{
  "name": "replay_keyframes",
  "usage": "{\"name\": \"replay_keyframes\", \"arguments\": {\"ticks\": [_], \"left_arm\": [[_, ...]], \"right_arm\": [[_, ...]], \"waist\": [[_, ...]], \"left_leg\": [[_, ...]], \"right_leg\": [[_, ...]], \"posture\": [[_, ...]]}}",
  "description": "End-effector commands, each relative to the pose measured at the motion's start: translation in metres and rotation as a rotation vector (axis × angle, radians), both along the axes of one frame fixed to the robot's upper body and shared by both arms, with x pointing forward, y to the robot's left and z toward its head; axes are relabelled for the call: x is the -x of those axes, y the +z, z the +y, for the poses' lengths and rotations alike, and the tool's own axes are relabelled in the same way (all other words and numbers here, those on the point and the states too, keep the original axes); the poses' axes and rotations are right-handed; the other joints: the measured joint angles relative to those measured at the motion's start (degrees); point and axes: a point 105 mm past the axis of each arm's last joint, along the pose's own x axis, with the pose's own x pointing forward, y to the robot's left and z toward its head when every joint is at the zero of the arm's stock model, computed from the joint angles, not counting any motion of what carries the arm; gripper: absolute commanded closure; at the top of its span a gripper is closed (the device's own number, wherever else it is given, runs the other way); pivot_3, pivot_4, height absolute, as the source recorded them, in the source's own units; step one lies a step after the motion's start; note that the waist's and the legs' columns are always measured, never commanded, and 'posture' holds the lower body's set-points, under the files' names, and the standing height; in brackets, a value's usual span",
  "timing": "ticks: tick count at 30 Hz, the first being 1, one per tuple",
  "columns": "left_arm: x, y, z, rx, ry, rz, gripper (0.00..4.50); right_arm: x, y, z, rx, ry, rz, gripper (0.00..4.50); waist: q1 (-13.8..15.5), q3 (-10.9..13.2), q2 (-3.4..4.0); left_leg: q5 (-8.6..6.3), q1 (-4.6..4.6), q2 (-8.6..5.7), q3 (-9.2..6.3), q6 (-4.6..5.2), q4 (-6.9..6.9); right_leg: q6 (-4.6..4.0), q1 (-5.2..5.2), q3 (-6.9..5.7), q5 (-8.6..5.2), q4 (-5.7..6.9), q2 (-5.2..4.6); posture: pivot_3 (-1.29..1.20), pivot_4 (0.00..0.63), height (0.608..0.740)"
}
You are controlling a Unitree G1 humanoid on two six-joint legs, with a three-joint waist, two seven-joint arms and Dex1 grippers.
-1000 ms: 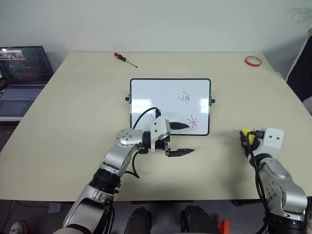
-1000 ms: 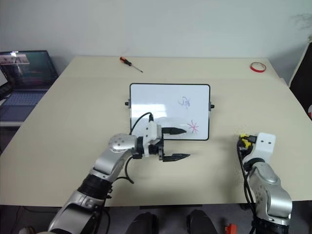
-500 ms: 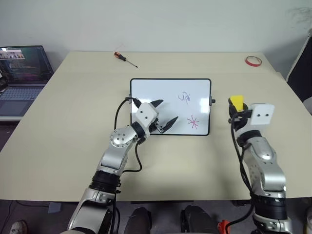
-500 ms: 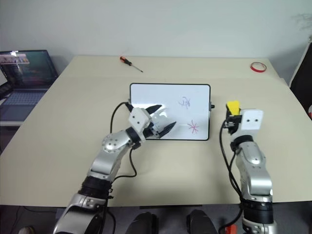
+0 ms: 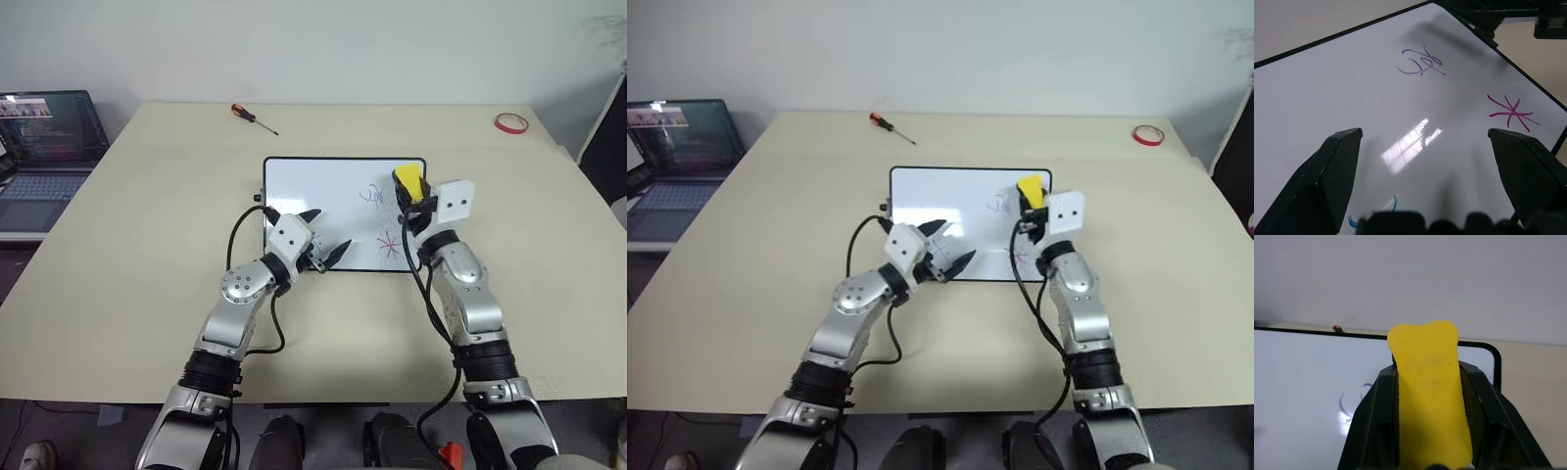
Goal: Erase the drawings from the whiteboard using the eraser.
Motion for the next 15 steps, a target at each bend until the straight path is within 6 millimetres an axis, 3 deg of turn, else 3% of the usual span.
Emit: {"name": "replay_keyframes", "arguments": {"ticks": [1, 10, 15], "left_arm": [[0.000, 0.019, -0.001, 0.020, -0.002, -0.063, 0.00], [0.003, 0.027, -0.008, 0.028, -0.020, -0.074, 0.00], [0.002, 0.032, -0.011, 0.034, -0.026, -0.082, 0.00]], "right_arm": [[-0.003, 0.014, 0.011, 0.008, 0.026, -0.056, 3.23], [-0.025, -0.010, 0.021, 0.068, -0.011, 0.058, 3.23], [-0.016, -0.019, 0.045, 0.131, 0.073, 0.120, 3.23]], "waist": [[0.0, 0.0, 0.00], [0.0, 0.0, 0.00], [-0.1, 0.0, 0.00]], "left_leg": [[0.00, 0.00, 0.01, 0.00, 0.00, 0.00], [0.00, -0.01, 0.02, 0.00, 0.00, 0.00], [0.00, 0.09, 0.03, 0.02, 0.00, 0.02]], "right_leg": [[0.00, 0.00, 0.00, 0.00, 0.00, 0.00], [0.00, -0.02, 0.01, 0.00, 0.02, -0.05], [-0.01, 0.04, 0.02, 0.01, 0.07, -0.10]], "posture": [[0.00, 0.150, 0.740], [0.00, 0.150, 0.740], [0.00, 0.150, 0.740]]}}
